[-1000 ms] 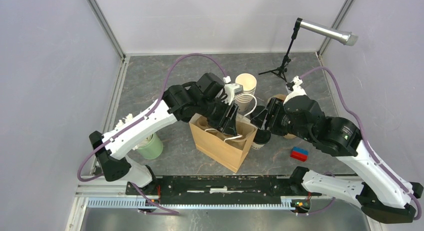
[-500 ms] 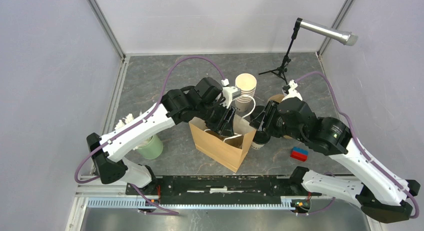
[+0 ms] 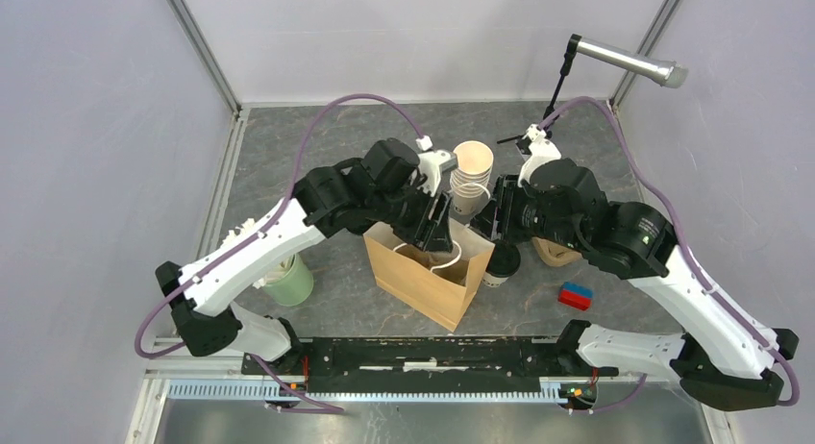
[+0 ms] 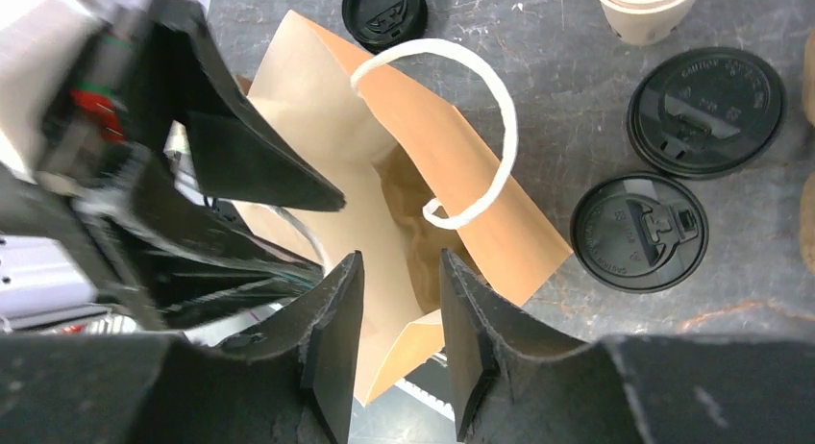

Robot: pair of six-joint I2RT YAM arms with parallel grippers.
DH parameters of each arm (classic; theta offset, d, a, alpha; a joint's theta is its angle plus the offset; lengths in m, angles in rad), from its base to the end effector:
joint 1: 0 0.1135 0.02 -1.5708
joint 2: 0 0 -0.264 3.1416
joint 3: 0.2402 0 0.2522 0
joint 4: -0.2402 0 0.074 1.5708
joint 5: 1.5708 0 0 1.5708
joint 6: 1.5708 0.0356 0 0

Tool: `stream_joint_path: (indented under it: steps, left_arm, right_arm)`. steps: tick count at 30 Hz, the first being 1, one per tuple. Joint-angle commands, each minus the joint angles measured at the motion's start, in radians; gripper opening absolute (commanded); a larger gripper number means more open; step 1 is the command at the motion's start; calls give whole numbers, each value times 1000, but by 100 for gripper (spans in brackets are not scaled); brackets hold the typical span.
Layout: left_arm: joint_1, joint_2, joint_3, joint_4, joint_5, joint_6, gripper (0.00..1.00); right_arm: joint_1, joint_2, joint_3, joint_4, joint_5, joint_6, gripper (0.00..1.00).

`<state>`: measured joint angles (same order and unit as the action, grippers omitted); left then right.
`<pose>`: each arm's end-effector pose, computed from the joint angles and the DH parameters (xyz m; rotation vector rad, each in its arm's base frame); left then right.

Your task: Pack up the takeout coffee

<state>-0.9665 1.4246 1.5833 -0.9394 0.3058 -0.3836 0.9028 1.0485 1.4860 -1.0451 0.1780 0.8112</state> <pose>0.1563 -0.2453 0.3967 0.8853 2.3837 -0.9665 0.1129 0.1329 0.4382 0.0018 2.2764 0.7655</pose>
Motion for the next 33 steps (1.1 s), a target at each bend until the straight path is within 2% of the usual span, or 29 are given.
stream_joint_path:
  steps: [1,6,12,19,24,27,31,33]
  left_arm:
    - [-3,-74,145,-62,-152,-68,60]
    - [4,-75,246,-220,-359,-99,63]
    - [50,-77,256,-317,-489,-152,63]
    - [102,-34,211,-354,-529,-123,66]
    - [131,2,191,-342,-540,-99,67]
    - [148,14,179,-334,-572,-80,67]
    - [162,35,150,-295,-548,-48,66]
    - [169,55,132,-288,-521,-42,61]
  right_arm:
    - [2,1,32,40,-45,-170,39]
    - [8,25,13,84,-111,-186,37]
    - [28,81,52,89,-150,-204,37]
    - [34,120,168,-58,-134,-87,54]
    - [33,161,291,-191,-133,-29,62]
    - [33,129,242,-208,-133,13,69]
    - [33,73,158,-174,-120,61,69]
    - [34,64,130,-169,-113,69,68]
